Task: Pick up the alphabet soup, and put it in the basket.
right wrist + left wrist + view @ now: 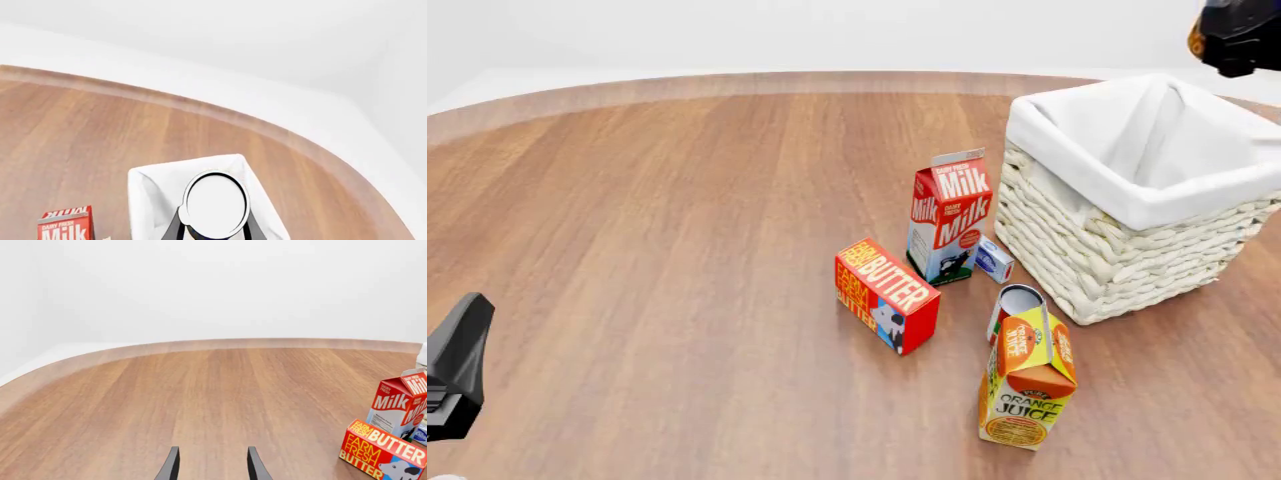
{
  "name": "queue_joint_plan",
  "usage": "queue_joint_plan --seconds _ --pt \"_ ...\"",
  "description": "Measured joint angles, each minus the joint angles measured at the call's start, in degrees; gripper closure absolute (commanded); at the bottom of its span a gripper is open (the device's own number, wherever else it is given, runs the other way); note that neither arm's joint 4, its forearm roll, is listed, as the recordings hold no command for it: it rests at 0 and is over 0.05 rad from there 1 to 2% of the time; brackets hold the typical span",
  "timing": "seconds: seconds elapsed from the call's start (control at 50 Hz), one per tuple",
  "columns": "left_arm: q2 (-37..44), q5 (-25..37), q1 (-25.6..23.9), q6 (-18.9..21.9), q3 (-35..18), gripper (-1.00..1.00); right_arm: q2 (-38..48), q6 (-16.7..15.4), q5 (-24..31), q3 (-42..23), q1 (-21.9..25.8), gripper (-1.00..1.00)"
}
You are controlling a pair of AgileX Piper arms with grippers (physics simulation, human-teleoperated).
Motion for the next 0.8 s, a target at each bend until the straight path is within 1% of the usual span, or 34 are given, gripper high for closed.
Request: queue_joint_plan --seconds 0.44,0.8 --pt "0.00 0.00 0.00 0.00 0.00 -1.00 4.73 -1.24 4.53 -3.61 1.27 1.00" --pt "0.00 0.00 0.00 0.00 0.00 -1.00 7.63 -2.40 6.49 -3.17 1.87 1.00"
